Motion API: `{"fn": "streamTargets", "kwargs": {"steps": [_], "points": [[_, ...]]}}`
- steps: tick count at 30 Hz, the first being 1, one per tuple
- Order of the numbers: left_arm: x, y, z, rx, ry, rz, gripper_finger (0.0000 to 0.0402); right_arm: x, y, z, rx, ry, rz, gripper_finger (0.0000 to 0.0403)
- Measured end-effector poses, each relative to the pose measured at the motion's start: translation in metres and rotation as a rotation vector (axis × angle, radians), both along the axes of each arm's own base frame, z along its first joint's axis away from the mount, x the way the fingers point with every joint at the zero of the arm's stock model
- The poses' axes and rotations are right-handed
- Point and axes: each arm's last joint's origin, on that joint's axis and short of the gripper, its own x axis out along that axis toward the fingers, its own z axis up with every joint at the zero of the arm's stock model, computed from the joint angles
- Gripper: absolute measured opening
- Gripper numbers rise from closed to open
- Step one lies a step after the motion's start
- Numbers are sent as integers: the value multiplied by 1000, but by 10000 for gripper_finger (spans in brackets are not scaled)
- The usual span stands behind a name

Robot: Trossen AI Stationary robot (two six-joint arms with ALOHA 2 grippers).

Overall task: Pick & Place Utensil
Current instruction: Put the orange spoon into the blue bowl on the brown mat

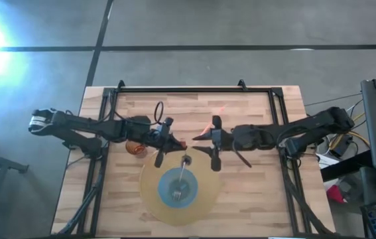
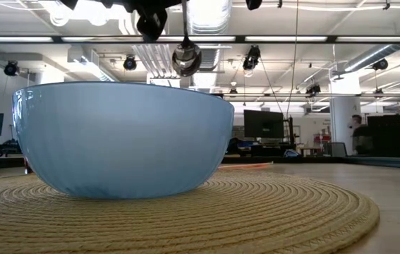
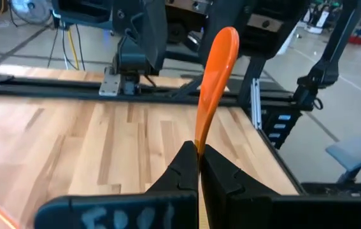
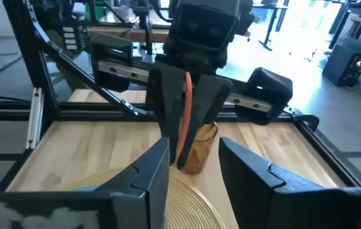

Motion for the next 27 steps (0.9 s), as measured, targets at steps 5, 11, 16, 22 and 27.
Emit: {"fn": "streamTargets", "kwargs": {"steps": [5, 11, 16, 22, 27], "points": [[0, -3, -2, 4, 14, -13, 0, 9, 0, -5, 6, 7, -8, 154], [0, -4, -3, 12, 14, -15, 0, 21, 1, -5, 20, -20, -5, 176], [-1, -3, -4, 18, 18, -8, 0, 31, 4, -5, 21, -11, 25, 184], [-1, -3, -4, 26, 21, -9, 0, 43, 5, -4, 23, -13, 35, 178], [-1, -3, -4, 27, 23, -8, 0, 46, 4, -7, 21, 20, 27, 158]]}}
